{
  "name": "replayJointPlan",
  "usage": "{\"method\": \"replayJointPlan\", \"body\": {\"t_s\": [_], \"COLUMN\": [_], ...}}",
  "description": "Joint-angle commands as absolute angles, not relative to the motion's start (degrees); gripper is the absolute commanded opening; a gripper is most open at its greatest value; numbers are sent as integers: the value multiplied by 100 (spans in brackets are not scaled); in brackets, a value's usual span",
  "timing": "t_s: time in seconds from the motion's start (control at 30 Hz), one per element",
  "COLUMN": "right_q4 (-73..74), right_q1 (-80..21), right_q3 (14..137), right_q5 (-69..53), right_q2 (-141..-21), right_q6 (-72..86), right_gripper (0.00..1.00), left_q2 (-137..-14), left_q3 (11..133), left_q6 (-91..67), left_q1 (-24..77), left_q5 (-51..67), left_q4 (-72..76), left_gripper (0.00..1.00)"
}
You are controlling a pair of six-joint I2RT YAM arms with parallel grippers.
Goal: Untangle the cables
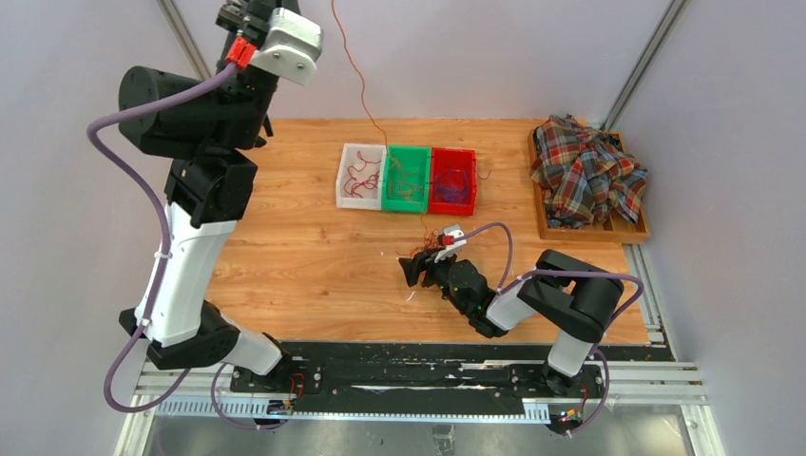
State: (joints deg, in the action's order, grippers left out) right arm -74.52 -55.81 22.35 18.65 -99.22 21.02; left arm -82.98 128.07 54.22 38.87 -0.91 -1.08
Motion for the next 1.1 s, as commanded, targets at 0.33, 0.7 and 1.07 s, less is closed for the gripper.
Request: {"method": "replayJointPlan", "body": {"t_s": [0.33, 0.7, 1.07], "right_q4": [-7549, -5937, -6168], "right_q1": [-5554, -5594, -5678], "right_q3": [2223, 3796, 4767], "right_q5": [1579, -384, -1317], "right_q2": [-9484, -8508, -9582], "right_q6": [1887, 764, 993], "right_gripper": [71, 89, 87], "left_q2": [-7726, -7832, -7778], "left_q3": [12545, 12643, 12843], "left_q6": [5673, 5783, 5889], "left_q1": [3938, 3938, 3938], "left_q5": [182, 287, 425], "left_q4": [487, 335, 145], "left_gripper": [0, 0, 0]}}
